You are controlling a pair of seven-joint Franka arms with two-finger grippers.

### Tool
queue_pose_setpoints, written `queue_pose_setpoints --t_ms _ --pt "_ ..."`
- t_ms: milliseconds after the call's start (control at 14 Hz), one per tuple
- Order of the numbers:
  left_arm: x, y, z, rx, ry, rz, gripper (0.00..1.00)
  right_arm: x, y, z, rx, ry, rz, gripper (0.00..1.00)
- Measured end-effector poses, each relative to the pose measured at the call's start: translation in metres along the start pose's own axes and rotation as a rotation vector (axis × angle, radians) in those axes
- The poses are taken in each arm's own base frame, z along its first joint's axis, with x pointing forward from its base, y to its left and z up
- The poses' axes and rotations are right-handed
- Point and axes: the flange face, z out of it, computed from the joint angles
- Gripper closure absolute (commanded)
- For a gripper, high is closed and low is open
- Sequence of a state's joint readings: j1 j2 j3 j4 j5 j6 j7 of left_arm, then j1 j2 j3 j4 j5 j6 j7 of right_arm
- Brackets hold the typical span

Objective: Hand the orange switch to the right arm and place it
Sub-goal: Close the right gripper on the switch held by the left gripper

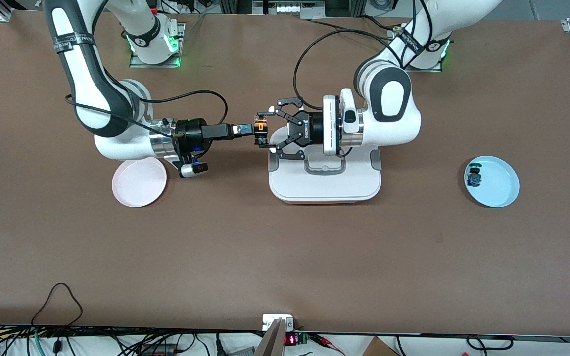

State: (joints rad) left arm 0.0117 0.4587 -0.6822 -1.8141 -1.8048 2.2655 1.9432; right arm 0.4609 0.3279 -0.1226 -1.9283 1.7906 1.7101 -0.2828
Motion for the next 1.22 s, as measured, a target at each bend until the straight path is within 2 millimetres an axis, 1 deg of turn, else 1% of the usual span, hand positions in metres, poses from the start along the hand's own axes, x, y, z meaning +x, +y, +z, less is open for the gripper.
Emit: queue_pose_setpoints --t_ms 143,287,358,430,645,788,860,932,1003,1075,1218 --pt "-0.005 -0.003 0.0 0.0 0.0 -0.011 0.84 -0.002 -0.002 0.003 0.0 -0.006 0.0 0.03" --pt "-0.006 -0.003 0.0 0.0 0.0 -0.012 0.84 -0.004 -0.002 0.005 -0.001 -0.011 -0.002 0.04" --pt "-0.005 -0.003 0.0 0.0 0.0 -0.012 0.84 -0.004 -0.002 0.007 -0.002 -0.013 -0.002 0.05" --pt "-0.005 -0.003 0.0 0.0 0.0 -0.012 0.84 -0.005 -0.002 0.008 -0.003 -0.015 -0.001 0.08" --pt "-0.005 -0.003 0.0 0.0 0.0 -0.012 0.84 -0.007 0.0 0.014 -0.007 -0.023 0.0 0.23" --pt "-0.005 -0.003 0.0 0.0 0.0 -0.012 0.84 -0.007 0.001 0.014 -0.008 -0.022 0.004 0.59" --pt "-0.005 -0.003 0.0 0.0 0.0 -0.012 0.84 -0.007 0.001 0.014 -0.008 -0.022 0.005 0.72" --pt "-0.005 -0.003 0.0 0.0 0.001 -0.011 0.84 -0.006 0.002 0.013 -0.013 -0.02 0.007 0.8" --pt "-0.003 -0.003 0.0 0.0 0.004 -0.008 0.84 -0.006 0.005 0.012 -0.017 -0.017 0.011 0.91" --pt "-0.002 -0.004 0.0 0.001 0.004 -0.008 0.84 -0.006 0.006 0.011 -0.017 -0.016 0.014 0.97" --pt "-0.003 -0.004 0.0 0.002 0.004 -0.008 0.83 -0.006 0.006 0.011 -0.017 -0.014 0.014 0.99"
